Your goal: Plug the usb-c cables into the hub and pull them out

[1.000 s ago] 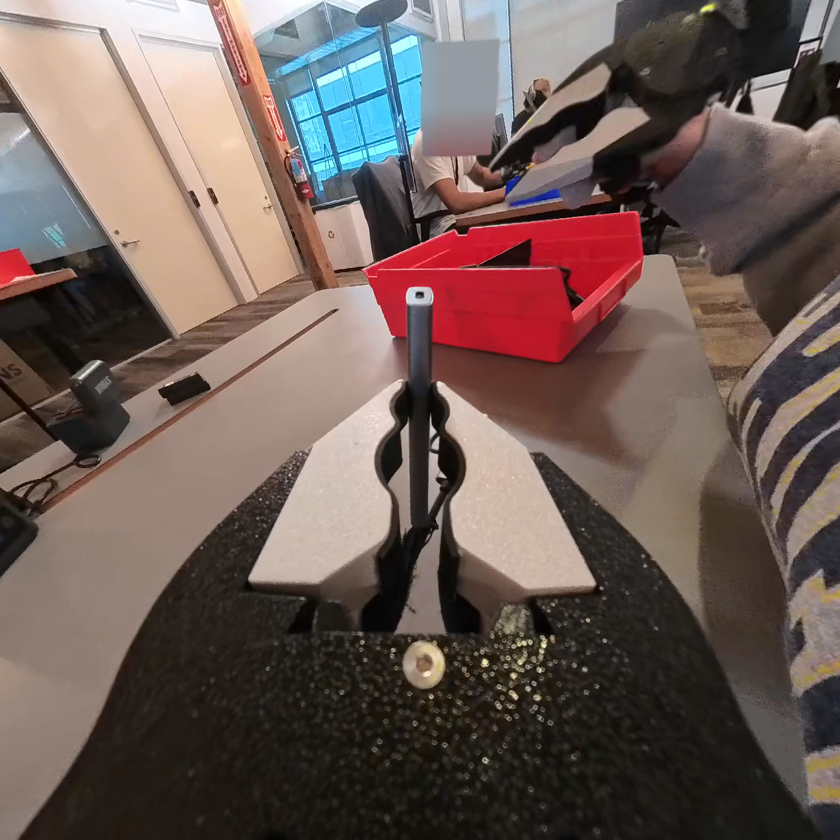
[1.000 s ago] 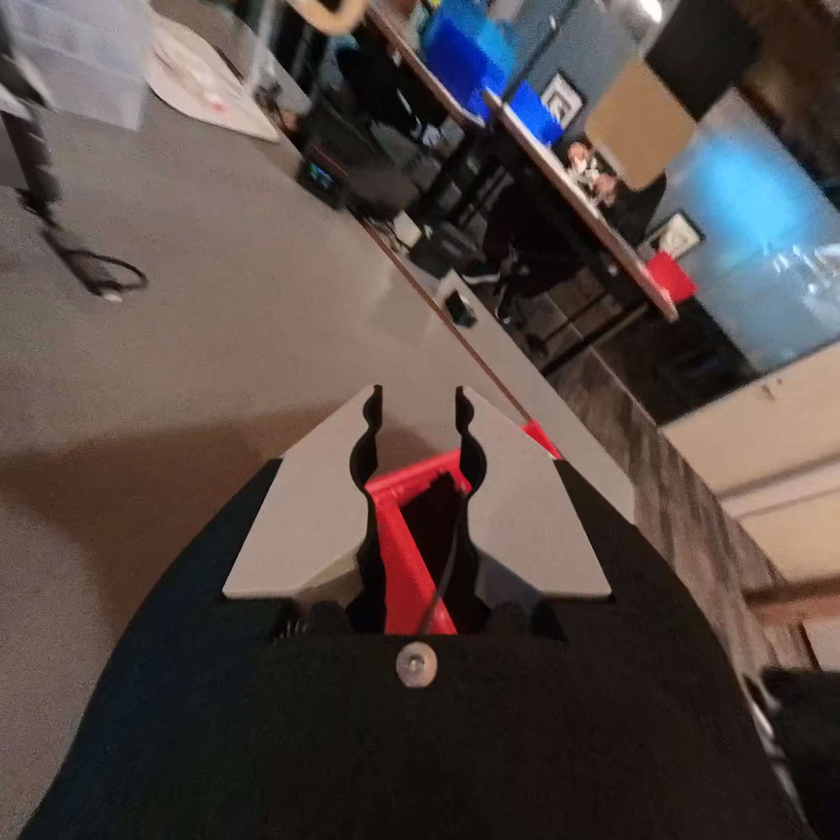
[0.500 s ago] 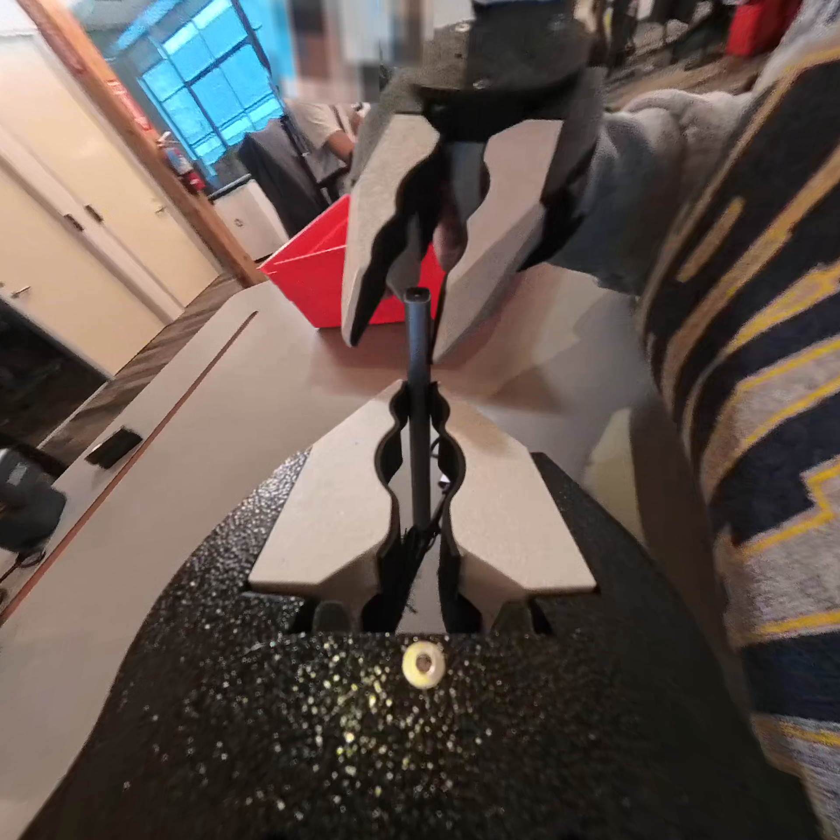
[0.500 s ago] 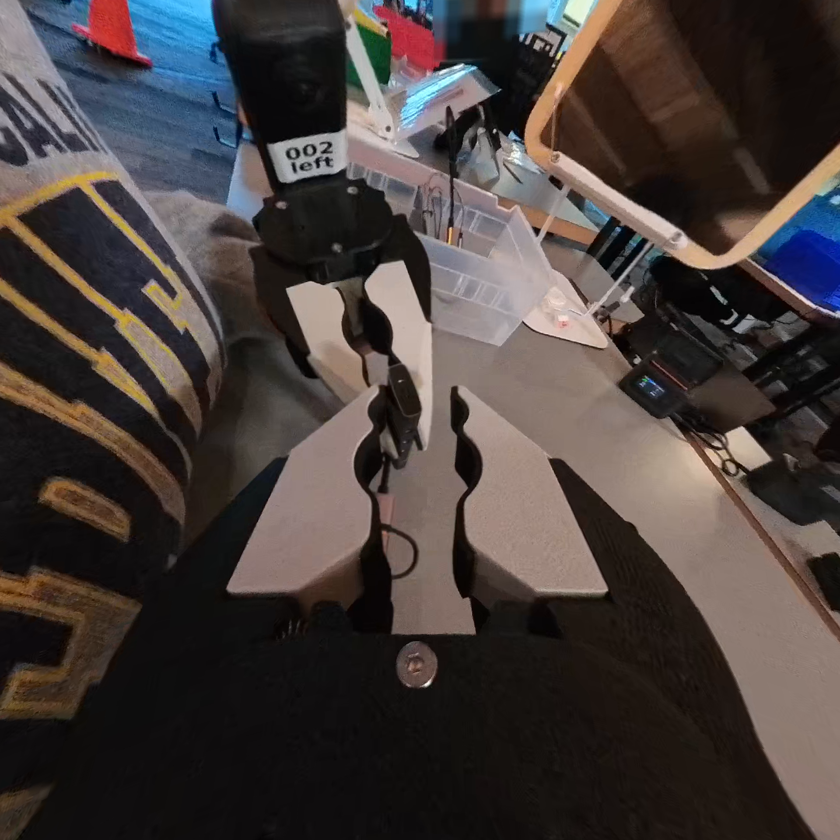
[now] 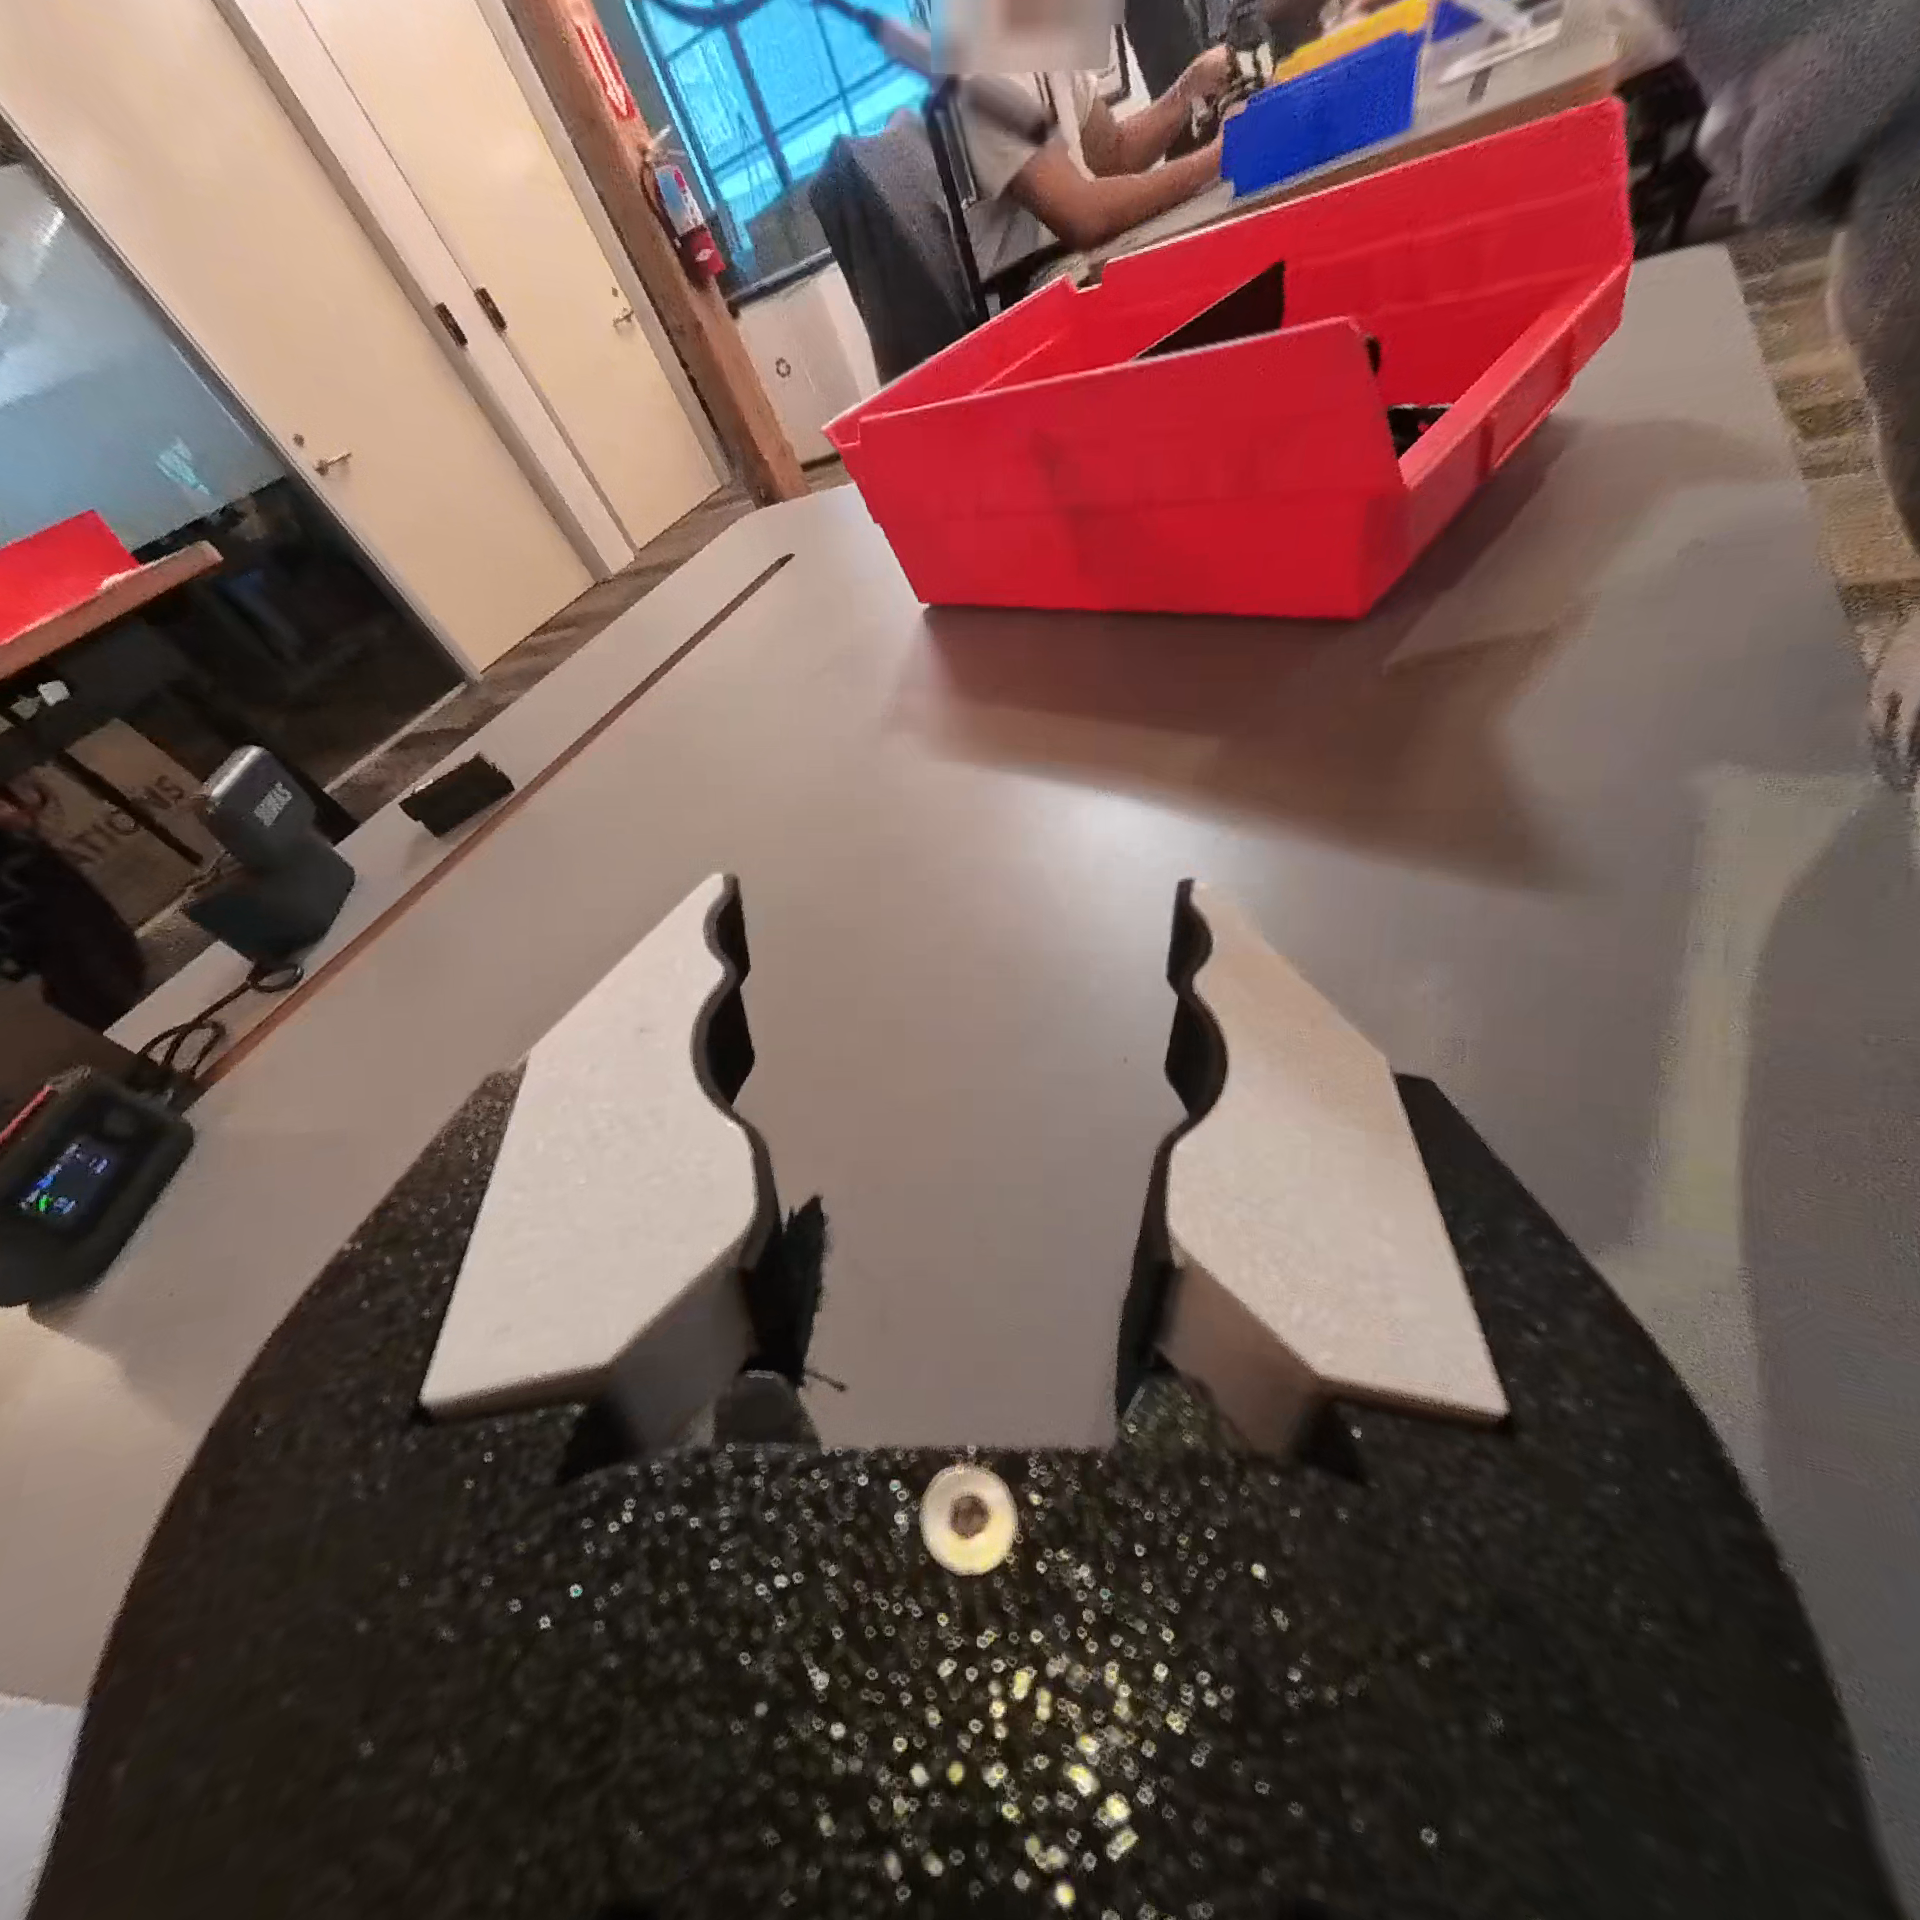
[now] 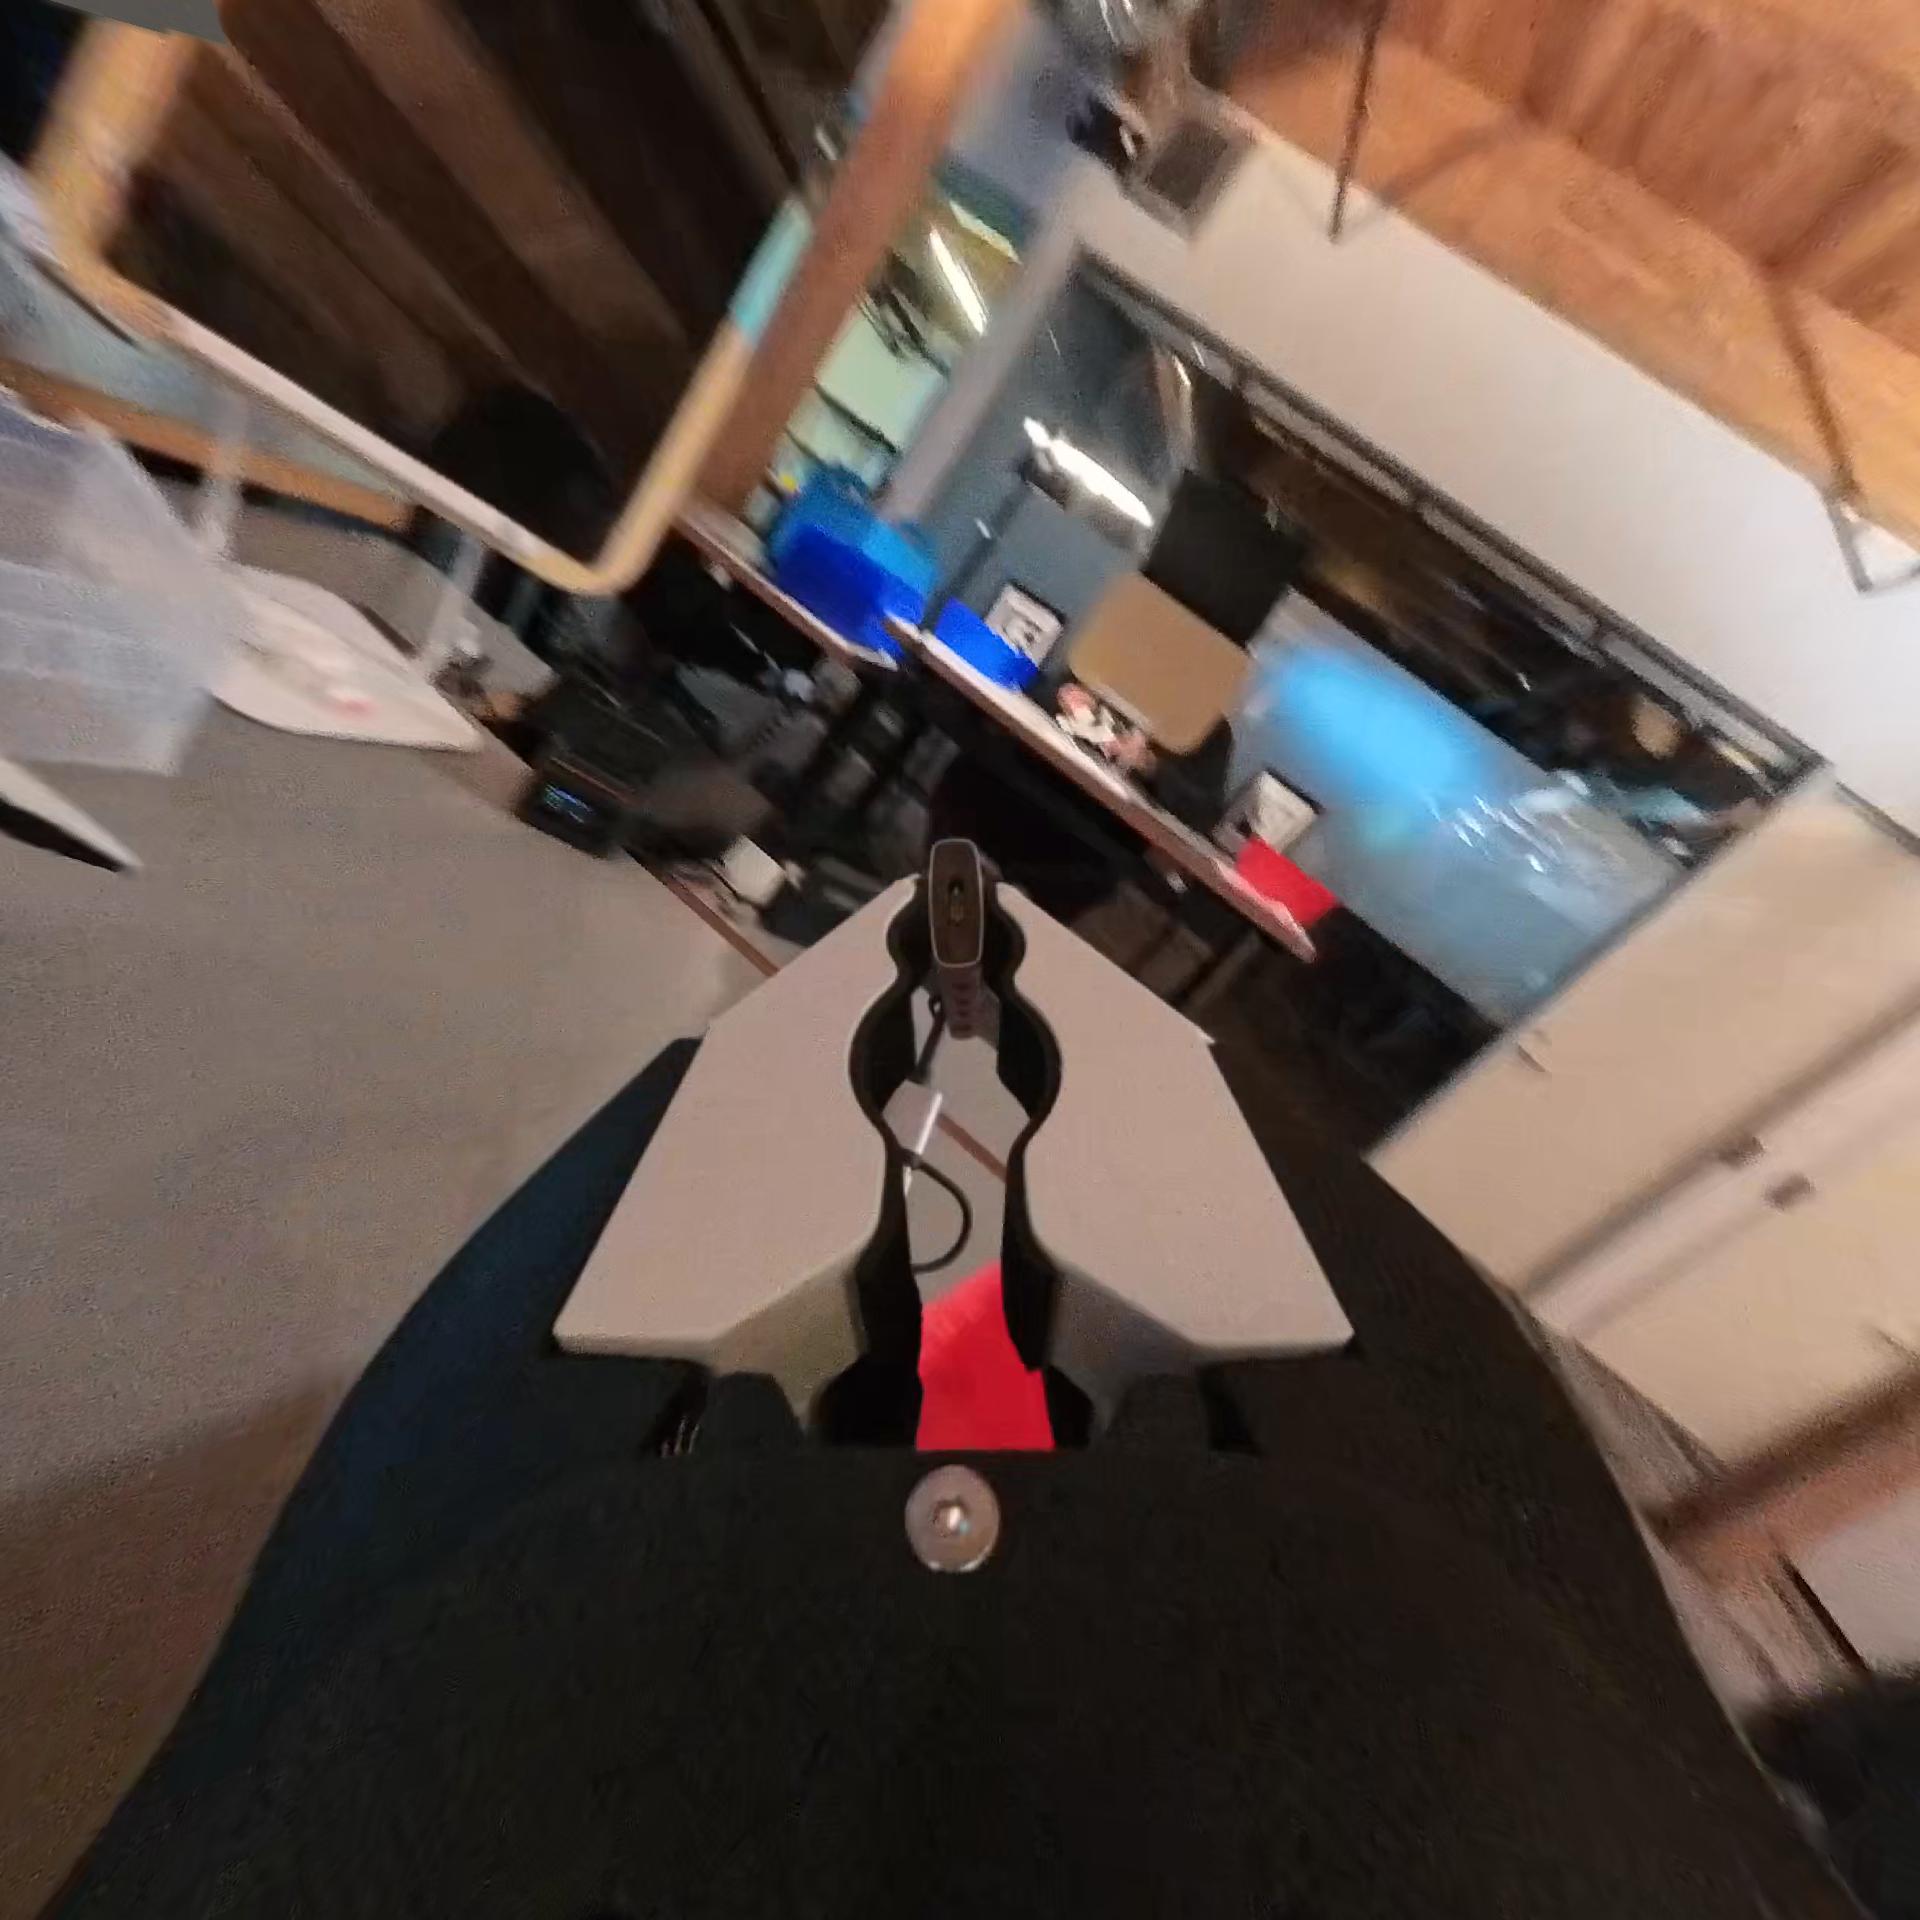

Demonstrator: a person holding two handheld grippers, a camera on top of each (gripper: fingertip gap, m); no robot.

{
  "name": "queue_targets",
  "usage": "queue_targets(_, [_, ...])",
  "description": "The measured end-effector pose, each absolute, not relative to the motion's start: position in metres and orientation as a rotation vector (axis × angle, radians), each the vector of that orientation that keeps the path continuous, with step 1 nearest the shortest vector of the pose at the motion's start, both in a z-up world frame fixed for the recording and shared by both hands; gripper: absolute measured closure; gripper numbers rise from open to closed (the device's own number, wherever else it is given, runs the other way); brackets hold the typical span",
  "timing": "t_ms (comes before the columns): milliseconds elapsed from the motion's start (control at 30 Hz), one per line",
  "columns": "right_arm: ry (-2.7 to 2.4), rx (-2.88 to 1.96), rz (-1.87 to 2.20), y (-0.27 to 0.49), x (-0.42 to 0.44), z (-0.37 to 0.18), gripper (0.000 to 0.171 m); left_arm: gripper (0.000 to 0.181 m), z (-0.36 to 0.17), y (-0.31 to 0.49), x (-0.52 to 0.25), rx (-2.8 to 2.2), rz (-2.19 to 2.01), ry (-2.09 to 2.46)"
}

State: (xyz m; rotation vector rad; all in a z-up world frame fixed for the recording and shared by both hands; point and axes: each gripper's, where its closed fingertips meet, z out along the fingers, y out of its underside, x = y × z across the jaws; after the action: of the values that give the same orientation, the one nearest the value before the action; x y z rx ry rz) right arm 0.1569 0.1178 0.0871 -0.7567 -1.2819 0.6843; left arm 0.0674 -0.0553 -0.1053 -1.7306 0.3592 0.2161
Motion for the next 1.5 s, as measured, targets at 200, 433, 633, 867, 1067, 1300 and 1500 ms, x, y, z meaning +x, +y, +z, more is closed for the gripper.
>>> queue_targets(200, [-1.444, -1.066, 0.308, 0.245, 0.167, 0.033, 0.163, 0.105, -0.11, -0.054, 0.06, -1.758, 0.269, 0.341])
queue_targets(433, [-1.823, -1.277, 0.161, 0.273, 0.151, -0.067, 0.159, 0.106, -0.112, -0.053, 0.067, -1.775, 0.162, 0.318])
queue_targets(633, [-1.671, -1.24, 0.233, 0.229, 0.138, -0.036, 0.122, 0.108, -0.103, -0.056, 0.06, -1.728, 0.036, 0.205])
queue_targets(867, [-1.551, -0.953, 1.071, 0.036, 0.073, -0.015, 0.13, 0.114, -0.107, -0.054, 0.057, -1.744, -0.062, 0.138])
queue_targets(1067, [-1.511, -0.928, 1.387, -0.024, 0.031, -0.084, 0.134, 0.131, -0.076, -0.071, 0.087, -1.819, -0.167, 0.106])
queue_targets(1300, [-1.52, -0.759, 1.261, -0.035, 0.039, -0.081, 0.146, 0.128, -0.004, -0.171, -0.035, -1.926, 0.535, -0.041])
queue_targets(1500, [-1.492, -0.741, 1.24, -0.032, 0.043, -0.075, 0.146, 0.116, -0.007, -0.288, -0.177, -2.418, 1.134, -0.041])
